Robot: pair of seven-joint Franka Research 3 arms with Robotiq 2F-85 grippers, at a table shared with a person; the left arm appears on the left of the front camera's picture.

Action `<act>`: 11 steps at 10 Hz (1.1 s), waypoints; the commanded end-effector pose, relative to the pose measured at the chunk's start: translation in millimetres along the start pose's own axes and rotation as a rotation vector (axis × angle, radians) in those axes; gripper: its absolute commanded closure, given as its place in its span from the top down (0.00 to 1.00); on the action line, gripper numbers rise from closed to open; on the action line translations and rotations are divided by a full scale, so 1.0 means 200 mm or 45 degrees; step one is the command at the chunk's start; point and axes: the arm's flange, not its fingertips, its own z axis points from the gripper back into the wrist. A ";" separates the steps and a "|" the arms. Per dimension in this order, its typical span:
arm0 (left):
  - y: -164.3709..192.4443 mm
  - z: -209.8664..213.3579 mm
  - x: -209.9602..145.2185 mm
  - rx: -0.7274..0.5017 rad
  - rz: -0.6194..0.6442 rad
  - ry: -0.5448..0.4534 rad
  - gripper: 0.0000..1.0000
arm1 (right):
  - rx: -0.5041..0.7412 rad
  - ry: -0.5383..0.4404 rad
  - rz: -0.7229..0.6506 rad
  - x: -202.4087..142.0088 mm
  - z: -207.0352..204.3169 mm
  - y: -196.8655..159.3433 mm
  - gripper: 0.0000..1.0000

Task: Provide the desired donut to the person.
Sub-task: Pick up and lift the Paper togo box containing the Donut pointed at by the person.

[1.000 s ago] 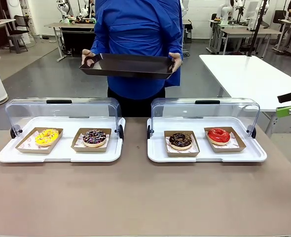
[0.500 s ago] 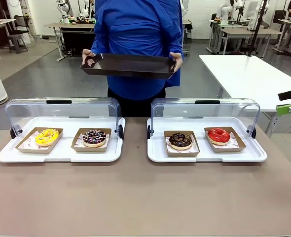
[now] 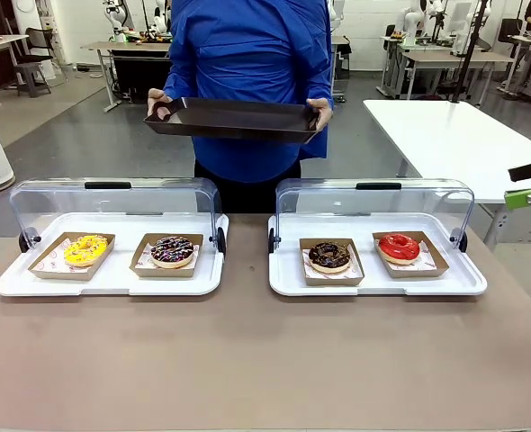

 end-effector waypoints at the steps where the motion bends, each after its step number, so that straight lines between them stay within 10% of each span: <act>1: -0.27 -0.23 -0.17 0.014 -0.043 -0.013 1.00 | -0.044 -0.061 -0.005 -0.03 -0.04 0.04 1.00; 2: 0.00 0.00 0.00 0.000 0.000 0.000 1.00 | 0.000 0.000 0.000 0.00 0.00 0.00 1.00; 11: 0.00 0.00 0.00 0.000 0.000 0.000 1.00 | 0.000 0.000 0.000 0.00 0.00 0.00 1.00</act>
